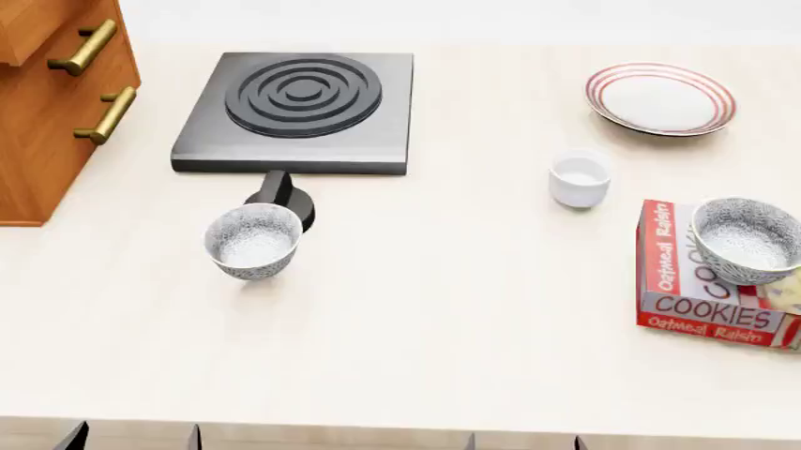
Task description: Pick the akita bowl on the cookies box and place it on the plate.
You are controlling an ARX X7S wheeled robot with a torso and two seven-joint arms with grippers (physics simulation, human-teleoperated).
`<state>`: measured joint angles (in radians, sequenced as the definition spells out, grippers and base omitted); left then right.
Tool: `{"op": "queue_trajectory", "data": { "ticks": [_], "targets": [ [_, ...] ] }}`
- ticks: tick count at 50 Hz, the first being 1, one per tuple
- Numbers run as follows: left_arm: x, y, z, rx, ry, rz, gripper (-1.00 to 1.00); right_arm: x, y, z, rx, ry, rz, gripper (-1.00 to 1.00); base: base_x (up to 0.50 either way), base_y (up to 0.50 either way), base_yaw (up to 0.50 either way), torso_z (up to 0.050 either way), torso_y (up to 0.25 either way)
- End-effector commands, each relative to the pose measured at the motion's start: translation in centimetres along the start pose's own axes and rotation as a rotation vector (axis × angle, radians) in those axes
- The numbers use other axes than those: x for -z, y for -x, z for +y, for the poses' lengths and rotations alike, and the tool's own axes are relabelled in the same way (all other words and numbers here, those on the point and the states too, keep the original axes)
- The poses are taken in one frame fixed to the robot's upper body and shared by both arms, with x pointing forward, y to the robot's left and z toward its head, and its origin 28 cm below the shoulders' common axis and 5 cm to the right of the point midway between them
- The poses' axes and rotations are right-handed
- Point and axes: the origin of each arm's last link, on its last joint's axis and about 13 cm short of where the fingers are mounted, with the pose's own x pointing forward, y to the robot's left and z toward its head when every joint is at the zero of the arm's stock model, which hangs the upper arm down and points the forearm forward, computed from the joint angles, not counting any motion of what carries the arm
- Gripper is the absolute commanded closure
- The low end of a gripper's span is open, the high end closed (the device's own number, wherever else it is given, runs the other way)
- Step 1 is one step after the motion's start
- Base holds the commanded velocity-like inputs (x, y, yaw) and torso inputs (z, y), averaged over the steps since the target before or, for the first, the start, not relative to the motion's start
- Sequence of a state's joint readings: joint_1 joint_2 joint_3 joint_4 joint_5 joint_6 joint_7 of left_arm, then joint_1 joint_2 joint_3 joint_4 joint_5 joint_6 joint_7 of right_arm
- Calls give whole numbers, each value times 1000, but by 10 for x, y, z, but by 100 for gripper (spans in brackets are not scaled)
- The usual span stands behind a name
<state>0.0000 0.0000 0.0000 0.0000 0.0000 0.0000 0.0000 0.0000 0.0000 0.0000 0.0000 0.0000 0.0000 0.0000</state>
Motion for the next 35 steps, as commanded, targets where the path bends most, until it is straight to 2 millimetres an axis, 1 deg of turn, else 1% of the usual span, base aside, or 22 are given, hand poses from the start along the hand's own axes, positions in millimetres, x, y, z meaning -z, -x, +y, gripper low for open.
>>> {"op": "queue_trajectory", "data": {
  "ticks": [1, 14, 17, 20, 22, 24, 25, 26, 28, 30, 31, 32, 35],
  "targets": [
    [0, 0, 0, 0, 2, 0, -100, 0, -1, 0, -2, -2, 8, -100, 0, 0, 0, 0, 0],
    [0, 0, 1, -11, 8, -1, -100, 1, -1, 1, -6, -3, 13, -100, 0, 0, 0, 0, 0],
    [-1, 0, 1, -20, 0, -2, -100, -1, 0, 1, -4, -1, 5, -100, 0, 0, 0, 0, 0],
    [-5, -3, 4, -52, 23, -6, -100, -6, 0, -1, 14, -4, -24, -100, 0, 0, 0, 0, 0],
    [-14, -5, 5, -61, 27, -12, -100, -13, 1, -3, 46, -17, -72, -100, 184, 0, 0, 0, 0],
    [-28, -8, 8, -86, 36, -61, -100, -24, 1, -4, 44, -22, -102, -100, 500, 0, 0, 0, 0],
    [-31, -9, 9, -84, 45, -66, -100, -28, 0, -5, 46, -22, -110, -100, 500, 0, 0, 0, 0],
    [-42, -10, 10, -87, 60, -97, -100, -41, 0, -7, 53, -41, -136, -100, 500, 0, 0, 0, 0],
    [-55, -10, 11, -85, 54, -129, -100, -52, 0, -7, 46, -38, -161, -100, 500, 0, 0, 0, 0],
    [-71, -11, 13, -85, 85, -158, -100, -66, 0, -8, 52, -21, -202, -100, 500, 0, 0, 0, 0],
    [-76, -11, 14, -84, 90, -159, -100, -70, -1, -8, 56, -14, -213, -100, 500, 0, 0, 0, 0],
    [-85, -11, 15, -80, 101, -179, -100, -80, 0, -8, 52, -17, -229, -100, 500, 0, 0, 0, 0],
    [-98, -10, 17, -84, 110, -214, -100, -95, 2, -9, 44, -18, -260, -100, 500, 0, 0, 0, 0]
  ]
}}
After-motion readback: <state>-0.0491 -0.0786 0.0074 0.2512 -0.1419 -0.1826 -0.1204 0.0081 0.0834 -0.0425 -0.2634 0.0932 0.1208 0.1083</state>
